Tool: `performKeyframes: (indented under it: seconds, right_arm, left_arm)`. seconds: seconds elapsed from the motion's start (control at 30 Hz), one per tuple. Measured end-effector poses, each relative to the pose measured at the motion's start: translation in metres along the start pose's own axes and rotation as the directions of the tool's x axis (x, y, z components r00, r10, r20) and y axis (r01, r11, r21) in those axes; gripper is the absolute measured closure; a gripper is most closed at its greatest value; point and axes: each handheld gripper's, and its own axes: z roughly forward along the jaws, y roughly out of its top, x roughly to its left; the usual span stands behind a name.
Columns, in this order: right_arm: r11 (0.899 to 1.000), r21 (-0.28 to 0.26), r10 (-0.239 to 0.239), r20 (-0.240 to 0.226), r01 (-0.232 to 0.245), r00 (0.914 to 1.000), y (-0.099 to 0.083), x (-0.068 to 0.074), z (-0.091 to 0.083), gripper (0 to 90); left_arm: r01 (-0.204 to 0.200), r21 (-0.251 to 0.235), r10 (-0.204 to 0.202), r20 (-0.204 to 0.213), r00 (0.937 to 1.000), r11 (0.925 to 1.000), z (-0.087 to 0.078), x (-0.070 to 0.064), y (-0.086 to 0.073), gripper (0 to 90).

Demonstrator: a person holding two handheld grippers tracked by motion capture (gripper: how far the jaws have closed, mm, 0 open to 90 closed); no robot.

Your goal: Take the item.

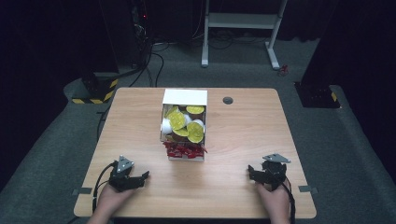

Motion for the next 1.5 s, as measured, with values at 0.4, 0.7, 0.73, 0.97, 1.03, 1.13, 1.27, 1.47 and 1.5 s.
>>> performKeyframes:
  seconds: [0.4, 0.7, 0.73, 0.97, 1.03, 1.13, 1.27, 1.47, 1.5]
  right_arm:
    - [1.0, -0.003, -0.005, 0.002, 0.005, 1.0, -0.002, 0.001, -0.001, 10.1]
    - [1.0, 0.001, 0.003, 0.002, -0.003, 1.0, -0.002, 0.002, -0.002, 10.2]
    - [1.0, 0.0, 0.003, 0.003, -0.003, 1.0, -0.002, 0.002, -0.002, 10.1]
    - [1.0, 0.0, -0.018, -0.018, 0.018, 0.9997, -0.004, 0.011, -0.004, 10.4]
    - [0.999, -0.002, -0.044, -0.037, 0.044, 0.9984, -0.004, 0.017, -0.005, 10.4]
    - [0.998, -0.005, -0.065, -0.062, 0.065, 0.9959, -0.005, 0.026, -0.005, 11.6]
    - [0.996, -0.003, -0.086, -0.081, 0.086, 0.993, -0.004, 0.034, -0.005, 11.9]
    - [0.995, -0.001, -0.096, -0.101, 0.096, 0.9903, -0.003, 0.041, -0.006, 15.1]
    - [0.994, -0.004, -0.106, -0.103, 0.106, 0.989, -0.003, 0.042, -0.006, 15.8]
  left_arm:
    - [0.008, 0.001, -0.008, -0.003, 1.0, 1.0, 0.0, -0.001, 0.0, 19.0]
    - [0.008, 0.002, -0.008, -0.002, 1.0, 1.0, 0.0, 0.0, 0.0, 19.0]
    - [0.007, 0.001, -0.007, -0.002, 1.0, 1.0, 0.0, 0.0, 0.0, 19.1]
    - [0.005, 0.002, -0.005, 0.0, 1.0, 1.0, 0.0, 0.0, 0.0, 19.1]
    - [0.006, 0.001, -0.006, 0.001, 1.0, 1.0, 0.0, 0.0, 0.0, 19.1]
    - [0.006, 0.001, -0.006, 0.002, 1.0, 1.0, 0.0, 0.0, 0.0, 19.0]
    - [0.005, 0.001, -0.005, 0.002, 1.0, 1.0, 0.0, 0.0, 0.0, 19.0]
    - [0.005, 0.001, -0.005, 0.003, 1.0, 1.0, 0.0, 0.0, 0.0, 19.0]
    - [0.005, 0.001, -0.005, 0.003, 1.0, 1.0, 0.0, 0.0, 0.0, 19.0]
